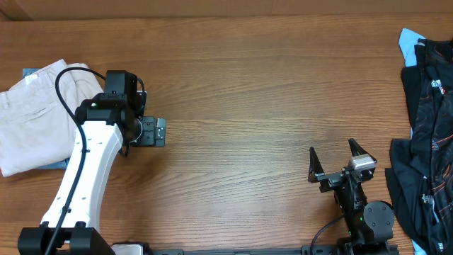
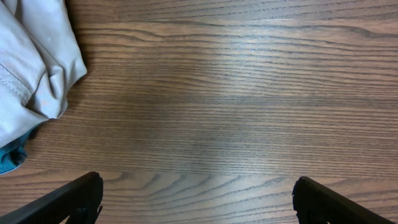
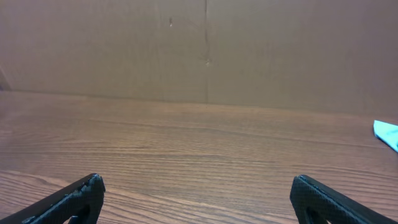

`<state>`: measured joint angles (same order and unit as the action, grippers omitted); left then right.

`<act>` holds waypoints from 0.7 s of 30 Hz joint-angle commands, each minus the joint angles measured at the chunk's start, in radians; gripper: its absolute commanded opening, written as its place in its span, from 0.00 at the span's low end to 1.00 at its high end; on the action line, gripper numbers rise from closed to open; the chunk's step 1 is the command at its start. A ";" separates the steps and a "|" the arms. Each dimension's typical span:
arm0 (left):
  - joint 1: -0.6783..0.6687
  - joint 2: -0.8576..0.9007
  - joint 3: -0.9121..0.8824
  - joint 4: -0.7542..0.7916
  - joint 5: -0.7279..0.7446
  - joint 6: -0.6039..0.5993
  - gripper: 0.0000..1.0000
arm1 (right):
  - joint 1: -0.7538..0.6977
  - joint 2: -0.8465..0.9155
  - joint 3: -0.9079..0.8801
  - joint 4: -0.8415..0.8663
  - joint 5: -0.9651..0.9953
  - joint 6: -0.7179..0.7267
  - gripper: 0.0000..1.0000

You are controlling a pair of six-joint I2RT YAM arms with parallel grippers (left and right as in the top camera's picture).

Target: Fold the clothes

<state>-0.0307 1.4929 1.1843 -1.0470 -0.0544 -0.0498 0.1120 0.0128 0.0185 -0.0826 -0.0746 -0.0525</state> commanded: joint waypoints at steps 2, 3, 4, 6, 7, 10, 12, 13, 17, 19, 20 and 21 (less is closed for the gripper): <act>0.004 -0.103 0.002 0.001 -0.008 0.013 1.00 | 0.000 -0.010 -0.011 0.006 -0.006 -0.004 1.00; 0.004 -0.145 0.002 0.000 -0.009 0.013 1.00 | 0.000 -0.010 -0.011 0.006 -0.006 -0.004 1.00; 0.004 -0.182 0.002 0.000 -0.008 0.013 1.00 | 0.000 -0.010 -0.011 0.006 -0.006 -0.004 1.00; 0.004 -0.278 0.002 0.001 -0.008 0.013 1.00 | 0.000 -0.010 -0.011 0.006 -0.006 -0.004 1.00; 0.005 -0.312 0.002 0.001 -0.010 0.021 1.00 | 0.000 -0.010 -0.011 0.006 -0.006 -0.004 1.00; 0.004 -0.448 0.002 0.001 -0.009 0.081 1.00 | 0.000 -0.010 -0.011 0.006 -0.006 -0.004 1.00; 0.005 -0.525 -0.003 0.000 -0.008 0.096 1.00 | 0.000 -0.010 -0.011 0.006 -0.006 -0.004 1.00; 0.005 -0.587 -0.018 0.000 -0.006 0.095 1.00 | 0.000 -0.010 -0.011 0.006 -0.006 -0.004 1.00; 0.005 -0.704 -0.101 0.006 -0.005 0.095 1.00 | 0.000 -0.010 -0.011 0.006 -0.006 -0.004 1.00; 0.005 -0.769 -0.180 0.038 -0.004 0.095 1.00 | 0.000 -0.010 -0.011 0.006 -0.006 -0.004 1.00; 0.005 -0.824 -0.249 0.080 0.000 0.095 1.00 | 0.000 -0.010 -0.011 0.006 -0.006 -0.004 1.00; 0.005 -0.858 -0.292 0.108 0.003 0.095 1.00 | 0.000 -0.010 -0.011 0.006 -0.006 -0.004 1.00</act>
<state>-0.0307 0.7235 1.0092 -0.9966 -0.0570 0.0292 0.1120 0.0128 0.0185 -0.0811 -0.0750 -0.0532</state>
